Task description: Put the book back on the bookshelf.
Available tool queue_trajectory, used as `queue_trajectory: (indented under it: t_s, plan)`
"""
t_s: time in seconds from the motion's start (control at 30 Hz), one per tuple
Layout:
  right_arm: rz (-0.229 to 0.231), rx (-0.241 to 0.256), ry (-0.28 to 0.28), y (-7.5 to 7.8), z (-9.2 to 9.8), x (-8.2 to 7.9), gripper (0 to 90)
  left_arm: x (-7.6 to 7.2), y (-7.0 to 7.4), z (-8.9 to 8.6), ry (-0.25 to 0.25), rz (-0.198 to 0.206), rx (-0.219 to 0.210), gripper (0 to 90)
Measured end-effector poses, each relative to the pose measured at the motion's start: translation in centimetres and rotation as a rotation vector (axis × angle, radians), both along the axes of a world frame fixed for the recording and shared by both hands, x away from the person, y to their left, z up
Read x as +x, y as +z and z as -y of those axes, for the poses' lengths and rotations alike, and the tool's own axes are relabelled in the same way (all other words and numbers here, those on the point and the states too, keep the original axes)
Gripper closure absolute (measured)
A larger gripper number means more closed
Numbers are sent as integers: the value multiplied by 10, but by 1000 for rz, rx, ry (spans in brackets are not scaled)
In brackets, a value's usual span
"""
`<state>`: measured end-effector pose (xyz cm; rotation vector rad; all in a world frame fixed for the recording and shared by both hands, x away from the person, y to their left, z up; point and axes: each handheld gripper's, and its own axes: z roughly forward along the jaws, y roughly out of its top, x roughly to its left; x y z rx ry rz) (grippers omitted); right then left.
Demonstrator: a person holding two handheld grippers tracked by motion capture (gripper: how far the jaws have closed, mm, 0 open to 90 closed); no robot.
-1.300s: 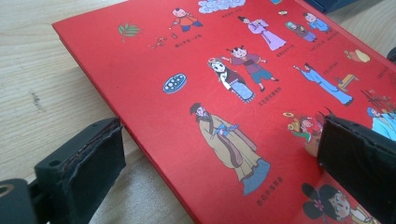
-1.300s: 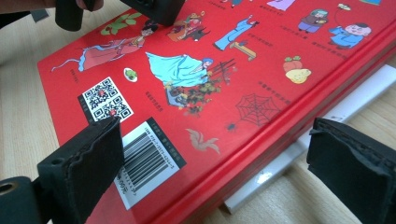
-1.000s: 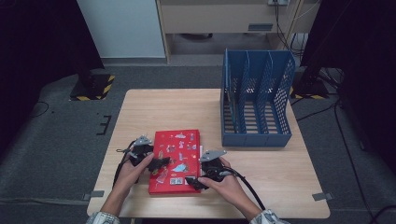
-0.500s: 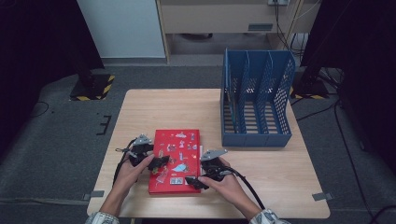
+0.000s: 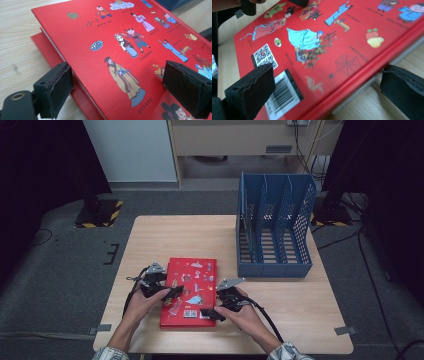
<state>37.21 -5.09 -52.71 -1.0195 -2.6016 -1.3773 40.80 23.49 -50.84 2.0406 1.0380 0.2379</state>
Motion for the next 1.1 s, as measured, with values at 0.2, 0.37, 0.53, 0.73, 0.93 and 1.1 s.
queue_trajectory:
  t_s: [0.2, 0.37, 0.53, 0.73, 0.93, 1.1]
  plan:
    - [-51, 15, -2, -3, 4, 11, 4, 2, 0, 9, -25, -19, 13, 92]
    - [-54, 4, -13, -2, 2, 17, 4, 2, 1, 10, -26, -19, 21, 92]
    - [-37, -14, -14, 2, 0, 17, 4, 0, 4, 9, -25, -11, 20, 93]
    - [-2, -40, -26, 10, -2, 17, 7, 0, 12, 8, -16, 25, 15, 127]
    - [49, -72, -40, 20, -3, 21, 25, 1, 21, 5, -5, 55, 17, 185]
    - [83, -91, -54, 30, -5, 25, 65, 3, 29, 2, 3, 69, 25, 221]
